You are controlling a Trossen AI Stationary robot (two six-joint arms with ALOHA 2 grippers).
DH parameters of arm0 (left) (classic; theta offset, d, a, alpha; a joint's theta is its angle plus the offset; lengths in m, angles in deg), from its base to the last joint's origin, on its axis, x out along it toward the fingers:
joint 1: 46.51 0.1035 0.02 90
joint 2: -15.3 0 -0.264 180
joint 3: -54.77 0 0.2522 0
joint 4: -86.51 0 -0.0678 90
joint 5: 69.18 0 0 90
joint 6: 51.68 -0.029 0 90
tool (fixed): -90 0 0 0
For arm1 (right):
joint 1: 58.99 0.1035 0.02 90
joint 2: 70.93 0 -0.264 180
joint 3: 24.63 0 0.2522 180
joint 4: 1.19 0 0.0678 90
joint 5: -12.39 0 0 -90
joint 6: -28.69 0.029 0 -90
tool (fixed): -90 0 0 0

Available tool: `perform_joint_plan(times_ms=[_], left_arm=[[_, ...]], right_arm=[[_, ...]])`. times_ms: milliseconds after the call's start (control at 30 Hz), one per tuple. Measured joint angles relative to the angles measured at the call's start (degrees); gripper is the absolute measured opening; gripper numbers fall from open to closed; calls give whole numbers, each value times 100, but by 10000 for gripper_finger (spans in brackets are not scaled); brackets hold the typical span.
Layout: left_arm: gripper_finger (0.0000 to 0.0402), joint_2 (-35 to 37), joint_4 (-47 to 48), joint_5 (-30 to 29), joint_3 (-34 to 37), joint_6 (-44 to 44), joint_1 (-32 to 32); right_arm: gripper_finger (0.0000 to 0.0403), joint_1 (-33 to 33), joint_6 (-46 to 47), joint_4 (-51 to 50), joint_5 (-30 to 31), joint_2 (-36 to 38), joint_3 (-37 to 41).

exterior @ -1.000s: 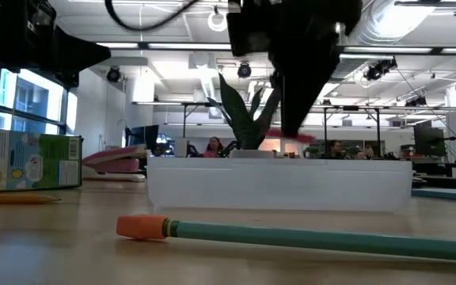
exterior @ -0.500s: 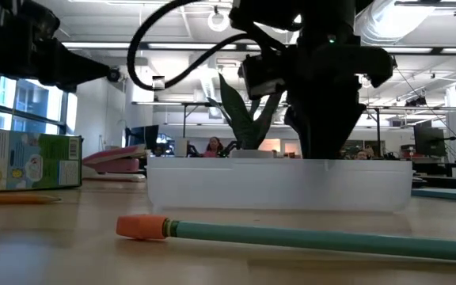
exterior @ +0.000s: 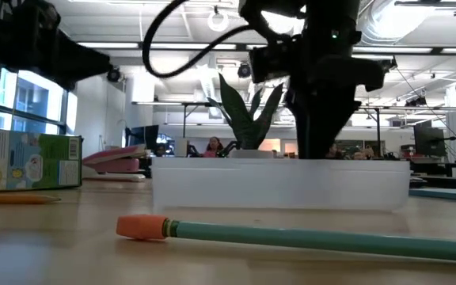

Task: Pack school essentials
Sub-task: Put the yellow pencil into the blue supply box

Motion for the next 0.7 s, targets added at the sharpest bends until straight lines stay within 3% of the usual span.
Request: perform_joint_plan(times_ms=[400, 700], left_arm=[[154, -1310, 2123, 43, -1923, 426, 1], [154, -2861, 4114, 695, -3299, 1505, -2]], right_arm=[[160, -1, -382, -57, 817, 990, 0], [160, 0, -117, -740, 1549, 1713, 2]])
